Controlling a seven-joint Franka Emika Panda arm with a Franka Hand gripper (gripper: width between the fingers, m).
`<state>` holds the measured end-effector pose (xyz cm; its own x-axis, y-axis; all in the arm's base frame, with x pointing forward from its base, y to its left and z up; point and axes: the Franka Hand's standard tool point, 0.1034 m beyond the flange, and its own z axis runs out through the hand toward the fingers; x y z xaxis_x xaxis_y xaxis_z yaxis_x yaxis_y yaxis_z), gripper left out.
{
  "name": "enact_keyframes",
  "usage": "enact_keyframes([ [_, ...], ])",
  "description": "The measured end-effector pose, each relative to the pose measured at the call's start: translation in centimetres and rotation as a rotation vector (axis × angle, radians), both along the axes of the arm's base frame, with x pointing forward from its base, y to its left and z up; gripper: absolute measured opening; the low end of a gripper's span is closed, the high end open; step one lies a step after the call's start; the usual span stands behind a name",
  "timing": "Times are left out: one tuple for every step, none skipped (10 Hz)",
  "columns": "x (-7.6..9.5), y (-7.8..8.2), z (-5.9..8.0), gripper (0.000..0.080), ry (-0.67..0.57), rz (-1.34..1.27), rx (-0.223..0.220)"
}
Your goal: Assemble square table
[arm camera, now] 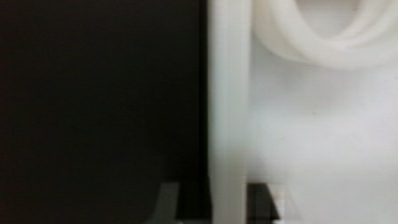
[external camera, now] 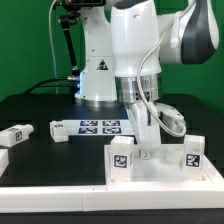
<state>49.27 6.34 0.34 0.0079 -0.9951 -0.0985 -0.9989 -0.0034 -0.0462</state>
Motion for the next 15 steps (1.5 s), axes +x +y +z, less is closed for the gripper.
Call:
enact_keyframes([
  [0.0,-0.1,0.1,0.0048,-0.004,0.017,-0.002],
  [-0.7,-1.2,0.6,0.0051,-0.031,0.130,-0.027],
  [-1.2,-1.9,0.8,0.0051,-0.033,0.149,-0.030],
  [-1.5,-3.3,0.6,0.0052,-0.052,0.290,-0.057],
  [-2.0,-5.2,0.2,0.0054,-0.061,0.427,-0.084],
  [-2.0,-5.7,0.0,0.0054,-0.066,0.484,-0.092],
  [-2.0,-6.1,0.0,0.0054,-0.068,0.519,-0.098],
  [-2.0,-6.7,0.0,0.0054,-0.073,0.572,-0.111],
  [-1.9,-7.1,0.1,0.0054,-0.076,0.632,-0.121],
  [-1.6,-8.3,0.3,0.0054,-0.080,0.761,-0.140],
  [-1.2,-9.3,0.5,0.0054,-0.086,0.946,-0.159],
  [-0.7,-9.7,0.5,0.0054,-0.090,1.098,-0.173],
  [-0.5,-9.9,0.5,0.0053,-0.091,1.158,-0.178],
  [-0.6,-9.9,0.5,0.0053,-0.087,1.178,-0.178],
  [-0.6,-10.0,0.5,0.0053,-0.086,1.260,-0.183],
])
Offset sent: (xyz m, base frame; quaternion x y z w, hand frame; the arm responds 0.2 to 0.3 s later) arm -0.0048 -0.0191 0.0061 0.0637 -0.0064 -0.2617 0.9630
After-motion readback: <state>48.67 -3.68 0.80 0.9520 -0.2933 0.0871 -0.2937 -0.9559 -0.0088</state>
